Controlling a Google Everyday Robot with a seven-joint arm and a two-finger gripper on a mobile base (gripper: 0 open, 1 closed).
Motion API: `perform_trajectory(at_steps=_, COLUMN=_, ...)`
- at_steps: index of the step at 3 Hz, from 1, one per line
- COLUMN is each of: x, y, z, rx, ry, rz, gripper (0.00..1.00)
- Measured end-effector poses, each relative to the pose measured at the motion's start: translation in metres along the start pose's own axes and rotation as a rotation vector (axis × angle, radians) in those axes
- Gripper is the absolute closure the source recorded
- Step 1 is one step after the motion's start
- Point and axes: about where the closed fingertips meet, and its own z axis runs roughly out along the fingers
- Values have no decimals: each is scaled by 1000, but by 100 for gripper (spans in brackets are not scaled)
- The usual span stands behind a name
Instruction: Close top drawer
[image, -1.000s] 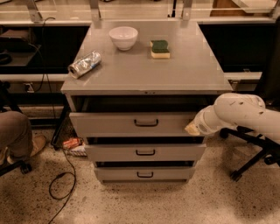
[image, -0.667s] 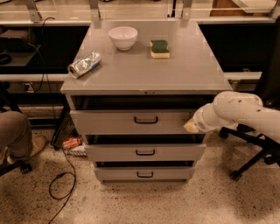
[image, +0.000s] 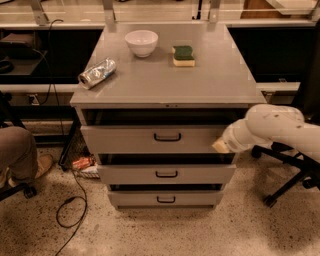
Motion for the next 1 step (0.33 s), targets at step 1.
perform_trajectory(at_steps=1, x=27, y=11, z=-25, rx=9, ry=46, rz=72, gripper=100)
